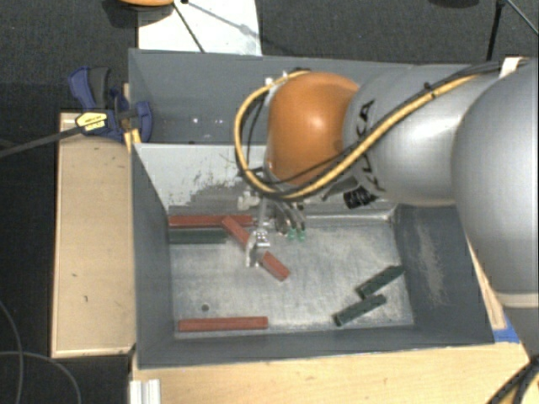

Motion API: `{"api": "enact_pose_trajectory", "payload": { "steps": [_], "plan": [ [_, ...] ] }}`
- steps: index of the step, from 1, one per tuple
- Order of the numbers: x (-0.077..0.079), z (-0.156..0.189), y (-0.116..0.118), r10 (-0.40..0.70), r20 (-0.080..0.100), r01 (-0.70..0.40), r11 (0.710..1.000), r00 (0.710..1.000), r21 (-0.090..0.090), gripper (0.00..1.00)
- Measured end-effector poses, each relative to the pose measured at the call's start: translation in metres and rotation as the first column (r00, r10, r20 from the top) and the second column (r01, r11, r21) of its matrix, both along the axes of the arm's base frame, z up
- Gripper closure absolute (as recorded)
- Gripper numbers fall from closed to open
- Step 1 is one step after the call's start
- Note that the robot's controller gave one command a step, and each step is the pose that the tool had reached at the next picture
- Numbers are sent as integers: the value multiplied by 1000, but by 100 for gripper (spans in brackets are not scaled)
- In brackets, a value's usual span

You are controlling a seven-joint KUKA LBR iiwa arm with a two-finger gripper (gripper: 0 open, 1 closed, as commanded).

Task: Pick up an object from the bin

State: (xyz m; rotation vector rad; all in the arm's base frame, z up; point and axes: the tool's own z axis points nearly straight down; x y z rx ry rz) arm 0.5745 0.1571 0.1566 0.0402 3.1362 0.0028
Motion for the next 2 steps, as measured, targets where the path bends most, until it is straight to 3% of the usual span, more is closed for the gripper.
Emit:
{"api": "enact_pose_trajectory", "payload": {
  "steps": [1, 2],
  "plan": [
    [1, -23, -21, 153, -9, -153, 988, 988, -2, 0],
    [0, -44, -35, 20, -1, -20, 1000, 1000, -1, 0]
  ]
}}
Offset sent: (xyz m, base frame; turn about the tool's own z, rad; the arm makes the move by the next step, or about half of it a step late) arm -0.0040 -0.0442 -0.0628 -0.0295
